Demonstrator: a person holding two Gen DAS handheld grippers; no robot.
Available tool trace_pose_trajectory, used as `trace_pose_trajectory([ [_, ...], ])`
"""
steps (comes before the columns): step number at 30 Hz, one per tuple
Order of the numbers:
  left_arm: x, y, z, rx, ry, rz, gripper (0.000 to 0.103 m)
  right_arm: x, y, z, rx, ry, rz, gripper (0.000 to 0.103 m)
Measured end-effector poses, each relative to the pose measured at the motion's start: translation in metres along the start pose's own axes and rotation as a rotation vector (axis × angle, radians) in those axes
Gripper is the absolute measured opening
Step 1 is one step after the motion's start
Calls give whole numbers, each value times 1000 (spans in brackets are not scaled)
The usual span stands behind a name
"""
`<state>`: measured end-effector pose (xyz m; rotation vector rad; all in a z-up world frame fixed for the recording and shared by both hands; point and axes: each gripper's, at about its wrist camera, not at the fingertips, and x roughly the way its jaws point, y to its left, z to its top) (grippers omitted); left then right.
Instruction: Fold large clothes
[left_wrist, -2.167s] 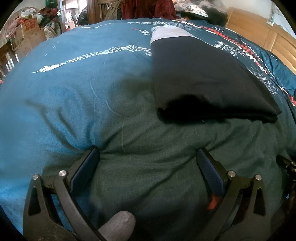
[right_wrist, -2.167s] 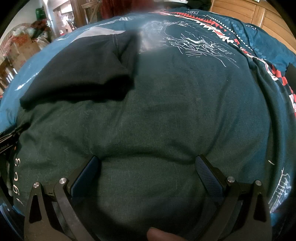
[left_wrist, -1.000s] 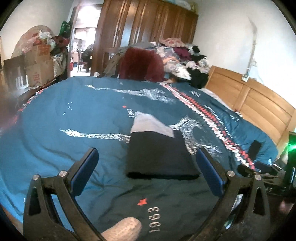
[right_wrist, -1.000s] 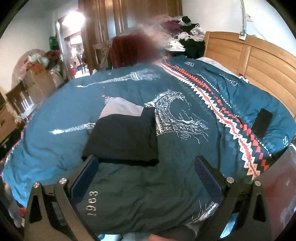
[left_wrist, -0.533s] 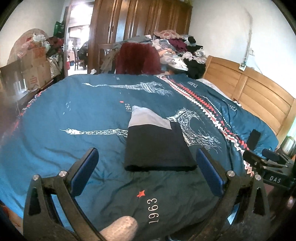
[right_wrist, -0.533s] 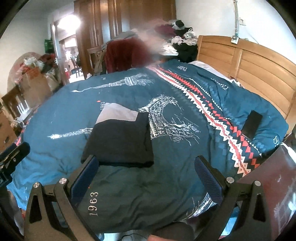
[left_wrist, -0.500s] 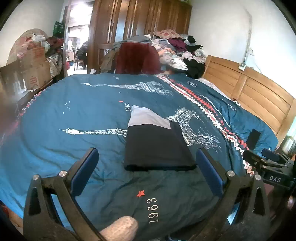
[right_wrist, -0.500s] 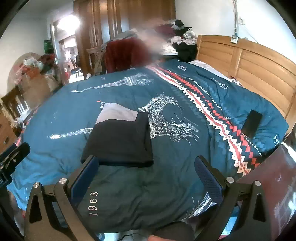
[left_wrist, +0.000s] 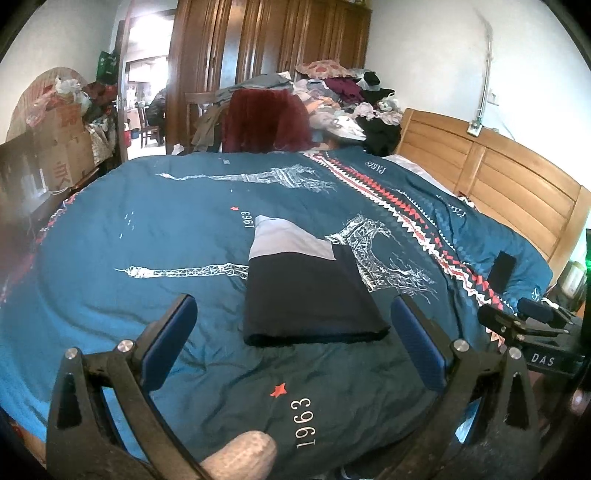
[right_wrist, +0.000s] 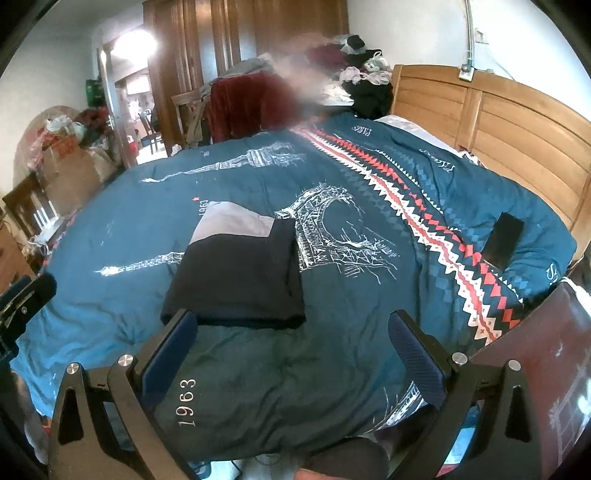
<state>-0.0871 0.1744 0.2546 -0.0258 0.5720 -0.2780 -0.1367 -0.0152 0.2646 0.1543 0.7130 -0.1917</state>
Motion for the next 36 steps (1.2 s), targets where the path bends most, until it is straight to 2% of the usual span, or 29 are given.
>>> trace_pose_trajectory([
  [36,4,0,8,16,-17,-4,103,12,2,12,-19,-2,9,103],
])
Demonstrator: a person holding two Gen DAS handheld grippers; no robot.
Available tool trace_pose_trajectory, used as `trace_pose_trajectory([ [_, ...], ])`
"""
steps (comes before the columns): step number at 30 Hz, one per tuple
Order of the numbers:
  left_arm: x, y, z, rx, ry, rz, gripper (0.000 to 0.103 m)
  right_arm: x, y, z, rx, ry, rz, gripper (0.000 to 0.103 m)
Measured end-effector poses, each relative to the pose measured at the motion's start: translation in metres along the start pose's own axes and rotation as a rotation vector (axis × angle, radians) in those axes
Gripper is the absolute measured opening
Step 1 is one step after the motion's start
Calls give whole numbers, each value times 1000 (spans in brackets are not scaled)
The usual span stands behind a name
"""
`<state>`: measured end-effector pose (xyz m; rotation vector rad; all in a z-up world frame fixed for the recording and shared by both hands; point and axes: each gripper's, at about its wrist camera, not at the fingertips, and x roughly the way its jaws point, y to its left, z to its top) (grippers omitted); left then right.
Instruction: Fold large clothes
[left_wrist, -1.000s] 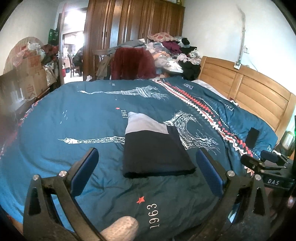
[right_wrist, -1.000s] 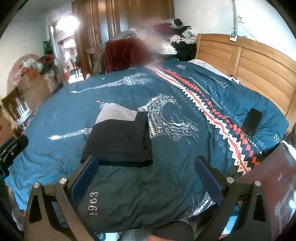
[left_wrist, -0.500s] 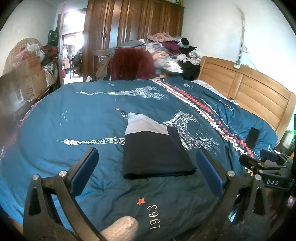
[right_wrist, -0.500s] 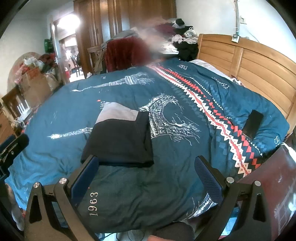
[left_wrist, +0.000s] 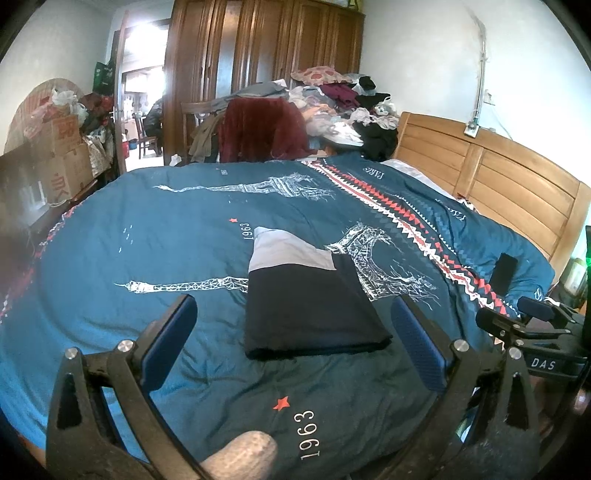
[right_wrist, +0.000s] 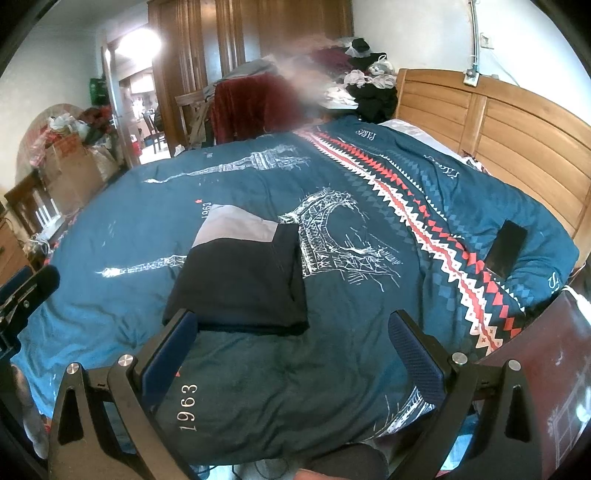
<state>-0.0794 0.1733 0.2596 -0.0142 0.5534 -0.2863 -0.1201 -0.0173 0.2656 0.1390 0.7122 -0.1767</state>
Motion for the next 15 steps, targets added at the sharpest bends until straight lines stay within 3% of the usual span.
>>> trace_pose_trajectory([
  [15,2,3,2,5,0,6,103,4,3,2,-3,1,2,103],
])
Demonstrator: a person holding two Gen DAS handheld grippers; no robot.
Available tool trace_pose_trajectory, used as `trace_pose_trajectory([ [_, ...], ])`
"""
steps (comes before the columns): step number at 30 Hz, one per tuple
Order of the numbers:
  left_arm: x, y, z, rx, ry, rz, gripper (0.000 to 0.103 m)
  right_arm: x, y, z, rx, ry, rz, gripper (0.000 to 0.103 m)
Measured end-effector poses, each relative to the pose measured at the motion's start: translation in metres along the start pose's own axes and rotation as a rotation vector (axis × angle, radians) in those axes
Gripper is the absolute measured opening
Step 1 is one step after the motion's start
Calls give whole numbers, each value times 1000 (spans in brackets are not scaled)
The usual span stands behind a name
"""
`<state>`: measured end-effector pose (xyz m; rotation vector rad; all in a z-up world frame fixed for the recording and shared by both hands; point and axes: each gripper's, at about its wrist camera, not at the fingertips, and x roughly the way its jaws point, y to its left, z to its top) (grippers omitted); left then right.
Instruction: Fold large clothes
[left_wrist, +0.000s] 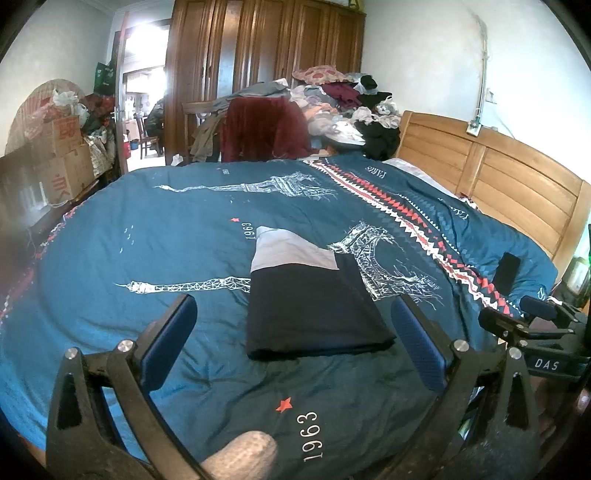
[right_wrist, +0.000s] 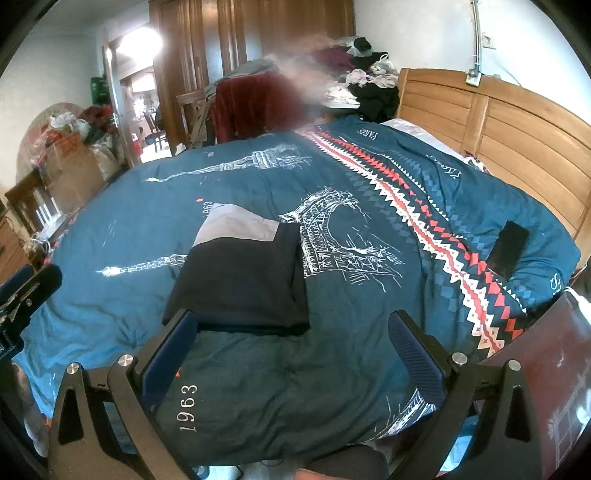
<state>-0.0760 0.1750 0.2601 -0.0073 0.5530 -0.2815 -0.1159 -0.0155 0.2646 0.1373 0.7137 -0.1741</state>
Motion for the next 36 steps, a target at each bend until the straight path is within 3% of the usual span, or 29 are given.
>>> trace_pose_trajectory([
  [19,3,11,-2,-40,-10,21,103,-5,10,2,-85,-52,-11,103],
  [36,18,19,-12,-24,89,174,103,1,11,5,-67,-17,8,103],
])
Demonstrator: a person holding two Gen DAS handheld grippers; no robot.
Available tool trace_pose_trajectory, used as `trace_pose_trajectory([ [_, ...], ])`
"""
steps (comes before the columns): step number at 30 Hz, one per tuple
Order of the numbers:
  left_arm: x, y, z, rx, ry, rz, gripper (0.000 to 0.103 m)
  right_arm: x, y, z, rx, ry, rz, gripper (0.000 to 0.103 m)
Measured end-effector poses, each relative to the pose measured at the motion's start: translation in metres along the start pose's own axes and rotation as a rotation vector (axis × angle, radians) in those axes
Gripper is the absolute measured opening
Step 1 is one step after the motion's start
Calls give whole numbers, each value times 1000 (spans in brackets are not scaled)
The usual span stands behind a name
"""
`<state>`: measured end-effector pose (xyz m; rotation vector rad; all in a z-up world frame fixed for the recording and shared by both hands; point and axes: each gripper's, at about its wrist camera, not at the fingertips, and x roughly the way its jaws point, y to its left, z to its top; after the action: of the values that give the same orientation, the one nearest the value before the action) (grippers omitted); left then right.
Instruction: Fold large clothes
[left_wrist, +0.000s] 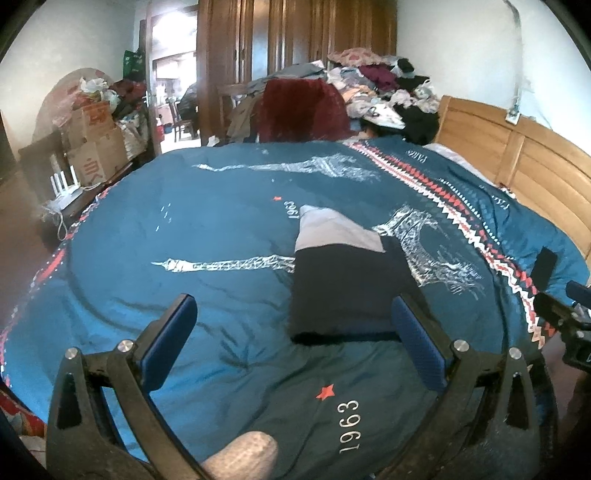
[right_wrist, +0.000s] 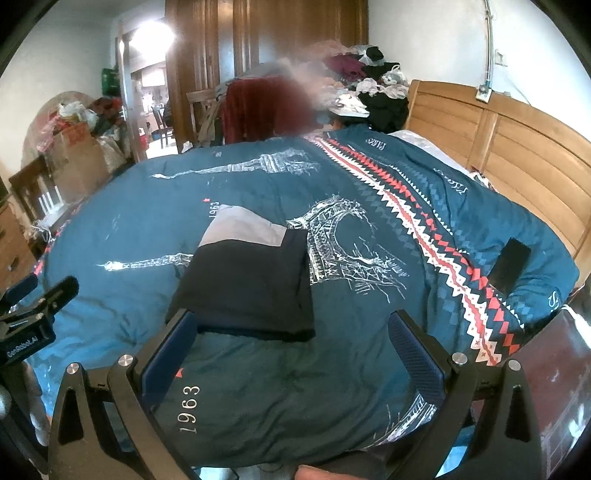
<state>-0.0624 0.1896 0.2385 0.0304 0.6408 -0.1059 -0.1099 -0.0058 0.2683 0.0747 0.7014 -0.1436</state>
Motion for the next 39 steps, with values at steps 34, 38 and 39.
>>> trace_pose_trajectory([
  [34,15,-3,1,28,68,-3,103,15,12,4,-9,22,48,103],
  [38,14,-6,-1,27,63,-9,103,14,9,5,0,17,54,103],
  [39,14,-6,-2,26,61,-9,103,14,9,5,2,14,52,103],
])
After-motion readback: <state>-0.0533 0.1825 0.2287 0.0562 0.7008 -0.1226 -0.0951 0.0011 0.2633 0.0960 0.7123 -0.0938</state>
